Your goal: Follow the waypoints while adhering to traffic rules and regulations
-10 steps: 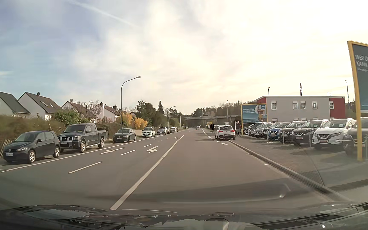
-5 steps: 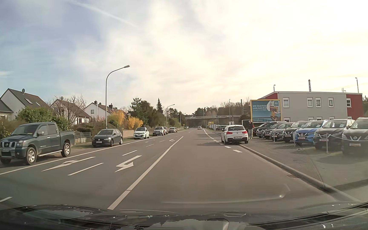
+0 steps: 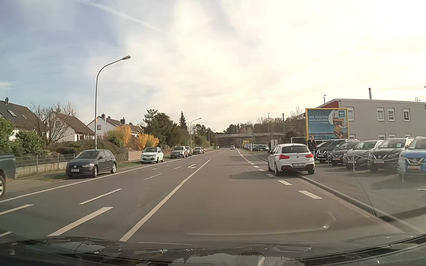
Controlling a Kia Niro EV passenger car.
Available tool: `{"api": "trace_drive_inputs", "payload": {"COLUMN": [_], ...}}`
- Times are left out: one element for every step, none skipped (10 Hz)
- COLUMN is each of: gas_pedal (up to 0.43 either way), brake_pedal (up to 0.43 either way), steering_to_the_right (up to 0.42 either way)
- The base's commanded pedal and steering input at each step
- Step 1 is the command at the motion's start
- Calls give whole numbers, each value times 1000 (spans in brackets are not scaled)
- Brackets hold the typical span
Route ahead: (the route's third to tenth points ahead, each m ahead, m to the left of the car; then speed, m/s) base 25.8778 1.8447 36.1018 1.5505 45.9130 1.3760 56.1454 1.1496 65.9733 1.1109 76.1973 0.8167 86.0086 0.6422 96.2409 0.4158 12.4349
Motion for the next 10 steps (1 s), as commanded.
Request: {"api": "trace_drive_inputs", "payload": {"gas_pedal": [118, 118, 118, 118, 118, 118, 118, 118, 118, 118], "brake_pedal": [0, 0, 0, 0, 0, 0, 0, 0, 0, 0], "steering_to_the_right": [-6, -6, -6, -5, -4, -3, -2, -1, -1, 0]}}
